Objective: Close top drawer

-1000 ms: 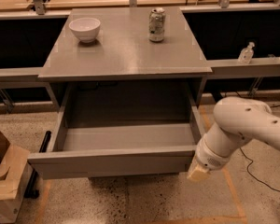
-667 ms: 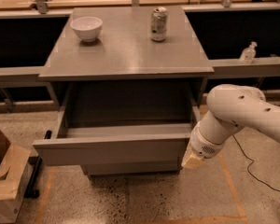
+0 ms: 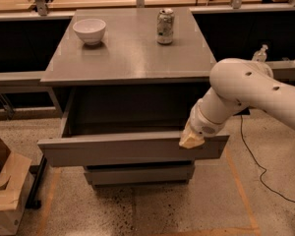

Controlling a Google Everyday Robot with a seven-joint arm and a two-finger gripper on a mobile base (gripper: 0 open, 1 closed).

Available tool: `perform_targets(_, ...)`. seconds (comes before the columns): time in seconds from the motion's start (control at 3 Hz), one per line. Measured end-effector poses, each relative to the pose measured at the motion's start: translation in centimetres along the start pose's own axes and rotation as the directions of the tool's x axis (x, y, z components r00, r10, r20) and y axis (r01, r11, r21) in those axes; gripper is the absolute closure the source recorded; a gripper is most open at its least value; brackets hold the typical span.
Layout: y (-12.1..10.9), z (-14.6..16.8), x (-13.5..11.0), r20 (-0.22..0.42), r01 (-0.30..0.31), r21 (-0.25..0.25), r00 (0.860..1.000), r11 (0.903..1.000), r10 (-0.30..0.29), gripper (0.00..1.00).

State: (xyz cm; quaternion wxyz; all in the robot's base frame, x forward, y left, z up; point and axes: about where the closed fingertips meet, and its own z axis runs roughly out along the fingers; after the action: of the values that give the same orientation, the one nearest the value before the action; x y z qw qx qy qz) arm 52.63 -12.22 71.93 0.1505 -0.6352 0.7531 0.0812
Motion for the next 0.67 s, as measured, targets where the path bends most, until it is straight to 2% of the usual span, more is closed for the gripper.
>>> perform_targets(0.33, -1.4, 0.6, -0.3, -0.032, 0.014, 0.036, 0.999, 0.9992, -0.013, 1.0)
perform_targets(0.67, -4.2, 1.8, -0.5, -0.083, 0.053, 0.049, 0.995, 0.9974, -0.049, 1.0)
